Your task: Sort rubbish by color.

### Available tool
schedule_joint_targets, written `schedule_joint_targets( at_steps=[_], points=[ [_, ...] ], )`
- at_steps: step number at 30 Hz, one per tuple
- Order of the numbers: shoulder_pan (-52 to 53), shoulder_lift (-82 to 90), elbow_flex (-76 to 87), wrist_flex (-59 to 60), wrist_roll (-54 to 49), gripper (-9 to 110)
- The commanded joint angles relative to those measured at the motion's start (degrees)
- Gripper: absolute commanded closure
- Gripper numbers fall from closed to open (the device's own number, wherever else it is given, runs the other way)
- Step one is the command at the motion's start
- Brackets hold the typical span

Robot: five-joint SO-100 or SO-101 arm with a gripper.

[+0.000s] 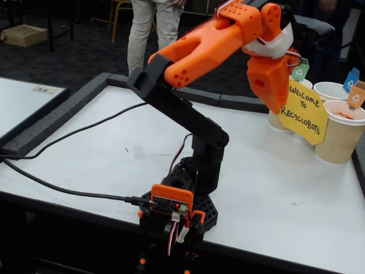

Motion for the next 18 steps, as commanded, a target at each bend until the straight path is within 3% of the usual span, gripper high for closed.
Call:
schedule_joint_targets(
  at_steps=[1, 9, 18],
  points=[
    [4.31, 3.96, -1.85, -2.64, 0.97, 101],
    [2.55, 3.96, -0.35, -10.37, 0.18, 101],
    [-14.24, 10.37, 4.48, -11.95, 0.70, 101]
  ],
)
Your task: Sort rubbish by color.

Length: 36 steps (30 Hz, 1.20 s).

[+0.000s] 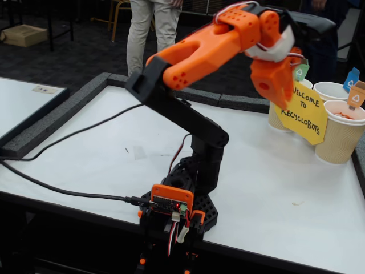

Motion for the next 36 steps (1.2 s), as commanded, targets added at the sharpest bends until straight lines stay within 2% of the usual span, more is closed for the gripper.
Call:
schedule_joint_targets(
  at_steps=[1, 12, 22, 36],
  points=[
    [-9.67, 8.53, -1.23, -1.05, 0.88, 101],
    [-26.63, 20.65, 3.34, 3.69, 0.88, 101],
    [-42.71, 24.26, 3.25, 5.45, 0.88, 101],
    [-40.17, 36.47, 12.30, 0.18, 0.97, 101]
  ],
)
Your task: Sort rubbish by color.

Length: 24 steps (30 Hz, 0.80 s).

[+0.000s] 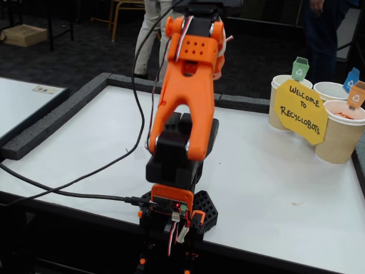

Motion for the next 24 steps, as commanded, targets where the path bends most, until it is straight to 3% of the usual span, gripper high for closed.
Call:
schedule_joint_targets(
  at_steps=[1, 12, 24],
  points=[
    [1.32, 1.85, 1.41, -3.25, 0.97, 101],
    [7.38, 7.65, 18.98, -6.50, 1.23, 101],
    [11.34, 9.84, 31.11, -10.63, 9.23, 101]
  ],
)
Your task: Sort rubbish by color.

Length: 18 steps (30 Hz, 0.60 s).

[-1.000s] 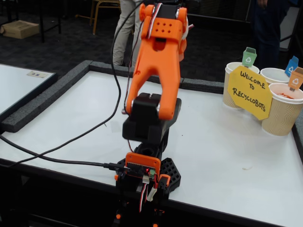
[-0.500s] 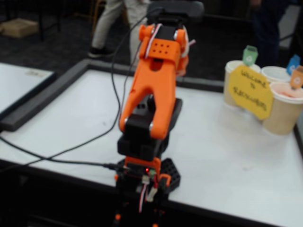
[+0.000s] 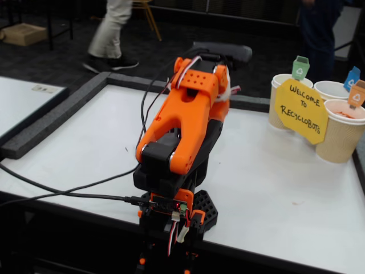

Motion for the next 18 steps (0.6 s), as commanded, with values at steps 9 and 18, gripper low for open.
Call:
schedule_joint_targets(
  at_steps=[9, 18],
  points=[
    [0.62, 1.76, 3.87, -4.31, 10.37, 101],
    [-1.67, 1.76, 7.65, -5.71, 11.43, 101]
  ],
)
